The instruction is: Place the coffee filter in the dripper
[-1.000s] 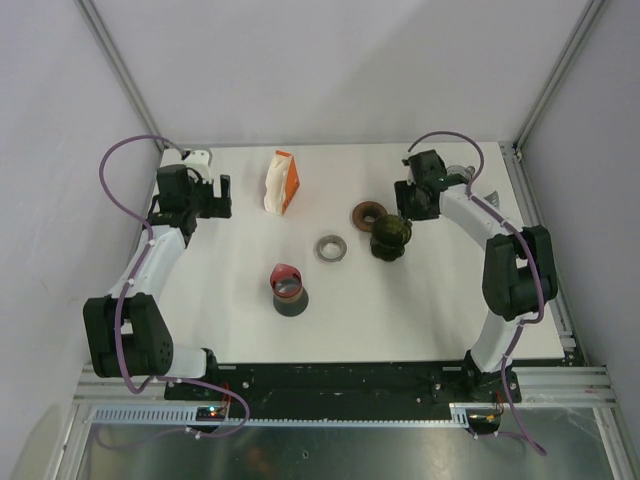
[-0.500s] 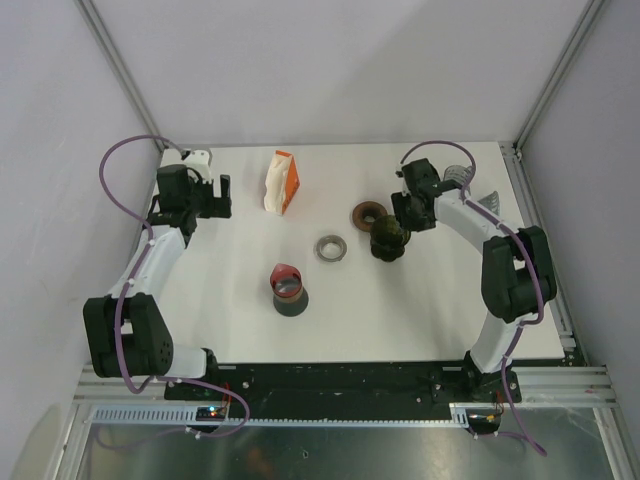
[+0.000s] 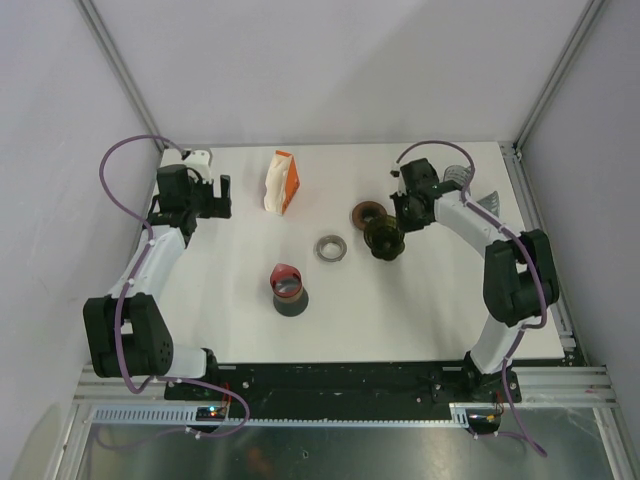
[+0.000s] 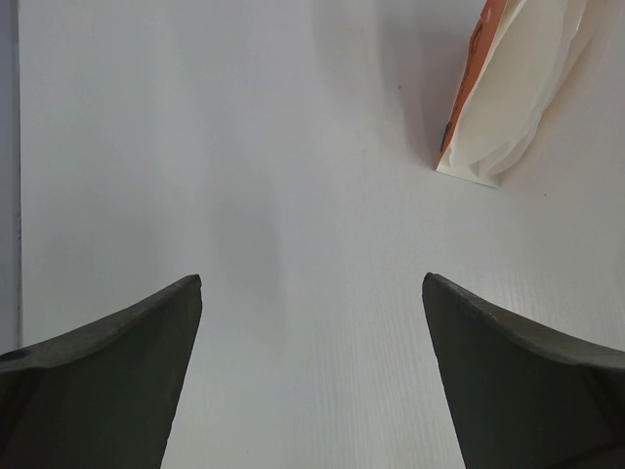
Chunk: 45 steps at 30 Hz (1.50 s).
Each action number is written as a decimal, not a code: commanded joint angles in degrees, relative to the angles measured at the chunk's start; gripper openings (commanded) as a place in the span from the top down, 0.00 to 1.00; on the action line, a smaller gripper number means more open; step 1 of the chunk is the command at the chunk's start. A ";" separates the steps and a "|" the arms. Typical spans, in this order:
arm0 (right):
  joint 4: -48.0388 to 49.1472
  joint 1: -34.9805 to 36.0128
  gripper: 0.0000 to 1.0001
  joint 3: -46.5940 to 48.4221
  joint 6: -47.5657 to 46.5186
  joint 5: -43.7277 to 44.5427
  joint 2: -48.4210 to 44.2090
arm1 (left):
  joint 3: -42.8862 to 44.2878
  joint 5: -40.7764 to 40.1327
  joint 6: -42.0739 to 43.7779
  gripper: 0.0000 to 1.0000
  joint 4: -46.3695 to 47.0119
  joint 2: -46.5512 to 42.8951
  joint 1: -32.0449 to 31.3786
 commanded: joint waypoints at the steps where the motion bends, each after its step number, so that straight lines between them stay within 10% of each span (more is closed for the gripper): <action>1: -5.37 1.25 1.00 2.09 -2.34 4.61 -3.88 | 1.71 -0.70 1.89 0.00 0.08 -1.95 -0.04; 13: -19.38 18.36 1.00 22.69 -7.71 -1.98 -9.59 | 3.15 2.02 4.53 0.00 -5.10 -4.76 -0.09; 24: -16.26 26.77 1.00 32.42 -2.44 -28.17 -3.52 | 2.69 2.28 5.07 0.00 -7.93 -8.49 -0.05; 45: -23.18 30.44 1.00 41.51 -2.91 -24.71 12.91 | 2.21 2.68 4.95 0.00 -8.05 -8.80 -0.04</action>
